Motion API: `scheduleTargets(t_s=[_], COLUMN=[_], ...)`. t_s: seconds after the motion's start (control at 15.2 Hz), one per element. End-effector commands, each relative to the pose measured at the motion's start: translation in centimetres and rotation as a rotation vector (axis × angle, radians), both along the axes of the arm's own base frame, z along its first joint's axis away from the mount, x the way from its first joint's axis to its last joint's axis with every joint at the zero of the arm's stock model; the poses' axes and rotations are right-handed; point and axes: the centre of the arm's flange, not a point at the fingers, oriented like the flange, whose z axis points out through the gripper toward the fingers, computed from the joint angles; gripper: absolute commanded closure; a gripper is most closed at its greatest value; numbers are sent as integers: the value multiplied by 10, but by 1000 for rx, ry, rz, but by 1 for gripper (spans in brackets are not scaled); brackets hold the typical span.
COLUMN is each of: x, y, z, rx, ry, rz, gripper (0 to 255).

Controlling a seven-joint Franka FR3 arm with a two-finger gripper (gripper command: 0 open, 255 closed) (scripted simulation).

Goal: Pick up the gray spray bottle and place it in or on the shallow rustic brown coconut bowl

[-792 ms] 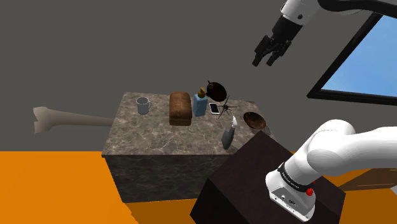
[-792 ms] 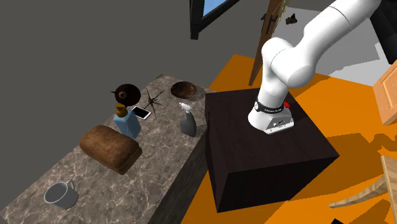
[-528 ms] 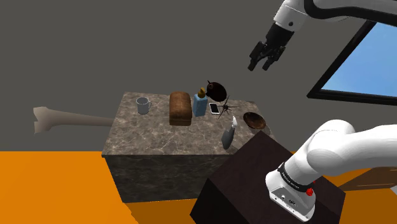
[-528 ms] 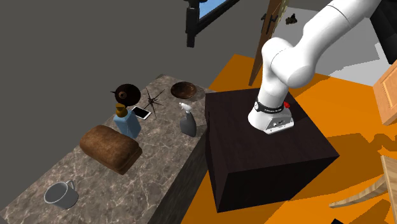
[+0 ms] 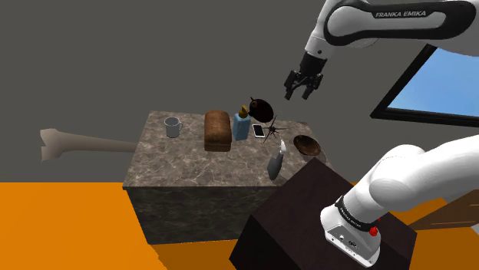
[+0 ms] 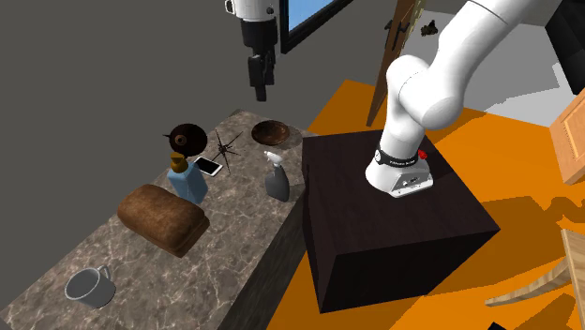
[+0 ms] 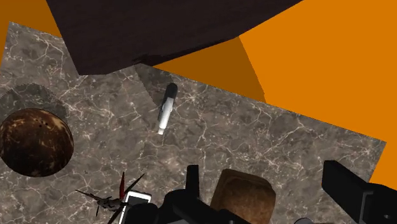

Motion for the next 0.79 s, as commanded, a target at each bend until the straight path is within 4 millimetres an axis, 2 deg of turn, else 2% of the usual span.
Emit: scheduleTargets(t_s=[0.0,0.73], x=[13,60], y=[-9,-56], z=[-27,-169], rx=[8,56], ry=[32,210], rz=[-21,-131], gripper=[0,0])
